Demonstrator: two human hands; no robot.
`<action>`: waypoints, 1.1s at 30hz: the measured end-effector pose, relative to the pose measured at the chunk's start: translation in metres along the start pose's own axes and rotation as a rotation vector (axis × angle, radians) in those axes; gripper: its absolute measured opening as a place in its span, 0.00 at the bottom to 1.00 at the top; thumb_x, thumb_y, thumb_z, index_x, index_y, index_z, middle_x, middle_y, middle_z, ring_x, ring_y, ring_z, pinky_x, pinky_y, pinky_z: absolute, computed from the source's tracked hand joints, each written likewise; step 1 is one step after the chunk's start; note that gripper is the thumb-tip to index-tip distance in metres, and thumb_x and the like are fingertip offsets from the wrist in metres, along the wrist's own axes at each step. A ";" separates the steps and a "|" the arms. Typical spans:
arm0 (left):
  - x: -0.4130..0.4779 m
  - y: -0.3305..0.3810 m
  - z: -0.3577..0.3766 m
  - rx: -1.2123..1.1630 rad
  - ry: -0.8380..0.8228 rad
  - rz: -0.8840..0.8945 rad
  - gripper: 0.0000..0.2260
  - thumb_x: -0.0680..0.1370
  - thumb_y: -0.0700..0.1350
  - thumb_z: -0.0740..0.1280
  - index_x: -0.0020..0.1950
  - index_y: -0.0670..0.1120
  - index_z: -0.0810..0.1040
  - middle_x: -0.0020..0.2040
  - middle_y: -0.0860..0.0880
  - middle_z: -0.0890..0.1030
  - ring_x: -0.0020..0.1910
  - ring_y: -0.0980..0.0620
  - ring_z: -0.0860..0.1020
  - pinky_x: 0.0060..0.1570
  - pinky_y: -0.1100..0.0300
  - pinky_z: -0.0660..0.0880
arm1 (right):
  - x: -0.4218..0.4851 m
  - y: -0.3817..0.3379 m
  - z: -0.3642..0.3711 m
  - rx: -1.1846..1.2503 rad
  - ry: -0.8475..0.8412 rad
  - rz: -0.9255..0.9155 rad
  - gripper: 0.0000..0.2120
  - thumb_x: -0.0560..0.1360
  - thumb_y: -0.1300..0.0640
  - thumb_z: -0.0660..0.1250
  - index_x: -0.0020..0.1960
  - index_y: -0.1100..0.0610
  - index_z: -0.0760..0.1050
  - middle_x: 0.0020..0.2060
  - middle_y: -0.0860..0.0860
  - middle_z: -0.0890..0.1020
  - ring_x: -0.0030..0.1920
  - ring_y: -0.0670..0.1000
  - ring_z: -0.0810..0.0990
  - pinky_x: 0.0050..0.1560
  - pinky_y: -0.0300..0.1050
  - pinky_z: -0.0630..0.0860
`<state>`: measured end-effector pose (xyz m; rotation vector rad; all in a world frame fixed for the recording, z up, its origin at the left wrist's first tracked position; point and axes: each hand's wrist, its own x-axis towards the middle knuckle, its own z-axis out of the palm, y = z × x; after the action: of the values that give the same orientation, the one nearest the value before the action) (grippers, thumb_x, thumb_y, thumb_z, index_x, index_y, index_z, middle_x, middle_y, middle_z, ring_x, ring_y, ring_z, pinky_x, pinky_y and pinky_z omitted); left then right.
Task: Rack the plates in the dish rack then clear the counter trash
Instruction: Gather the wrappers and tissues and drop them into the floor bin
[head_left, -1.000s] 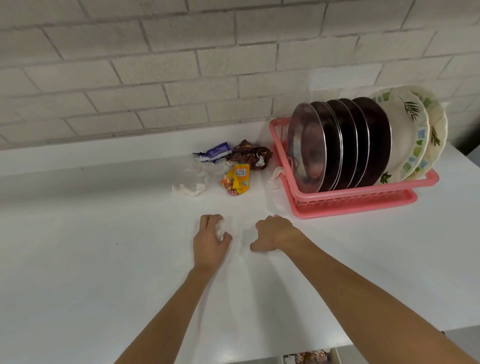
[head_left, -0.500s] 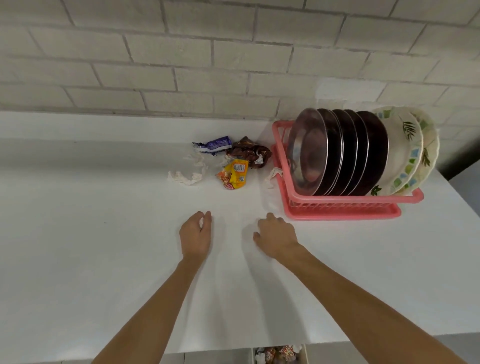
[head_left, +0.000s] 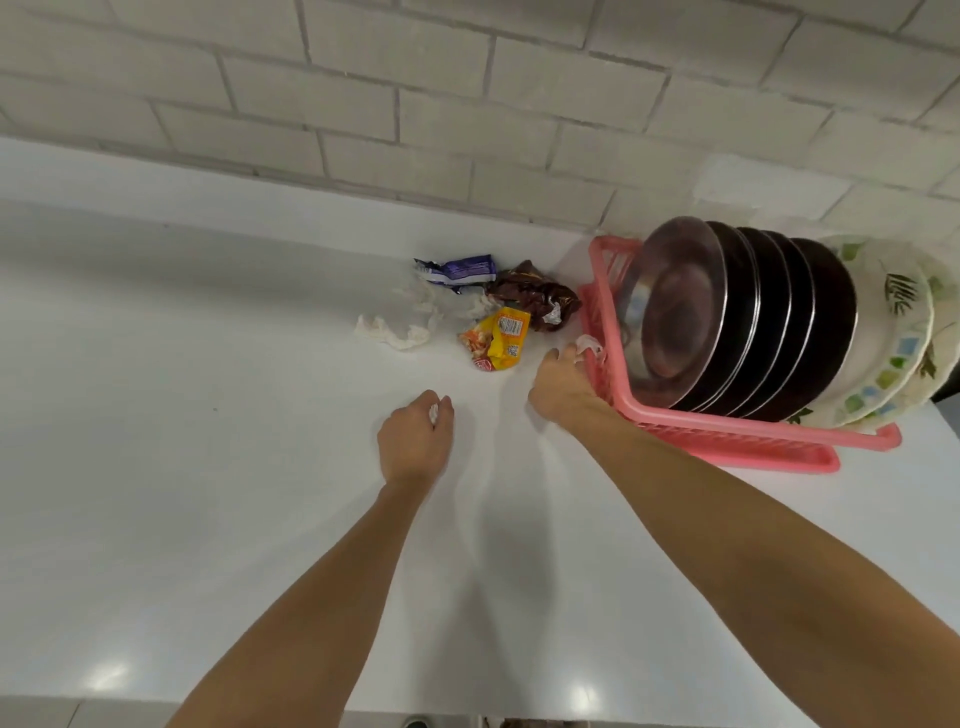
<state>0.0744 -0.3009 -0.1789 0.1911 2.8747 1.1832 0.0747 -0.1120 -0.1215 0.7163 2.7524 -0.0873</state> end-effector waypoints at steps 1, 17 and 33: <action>0.001 0.000 0.000 -0.001 0.000 -0.005 0.13 0.82 0.52 0.57 0.45 0.46 0.76 0.33 0.49 0.77 0.36 0.46 0.76 0.38 0.55 0.71 | 0.005 -0.003 0.003 -0.019 -0.008 0.001 0.28 0.76 0.58 0.62 0.71 0.69 0.59 0.71 0.66 0.60 0.69 0.65 0.63 0.67 0.54 0.64; 0.006 0.001 0.000 0.013 0.000 -0.019 0.12 0.81 0.53 0.59 0.45 0.46 0.75 0.36 0.48 0.79 0.37 0.47 0.77 0.38 0.57 0.70 | -0.040 0.006 0.032 0.816 0.077 -0.309 0.16 0.67 0.73 0.64 0.50 0.58 0.77 0.36 0.50 0.73 0.34 0.48 0.73 0.32 0.35 0.68; 0.003 -0.004 0.003 0.002 0.028 -0.012 0.10 0.81 0.51 0.61 0.48 0.47 0.77 0.38 0.48 0.80 0.36 0.49 0.76 0.37 0.59 0.68 | -0.044 -0.004 0.068 0.428 0.214 -0.330 0.12 0.78 0.59 0.64 0.60 0.59 0.74 0.54 0.55 0.72 0.50 0.56 0.76 0.53 0.47 0.74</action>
<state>0.0707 -0.3015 -0.1834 0.1586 2.8968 1.1912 0.1274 -0.1449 -0.1734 0.3717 3.0687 -0.7272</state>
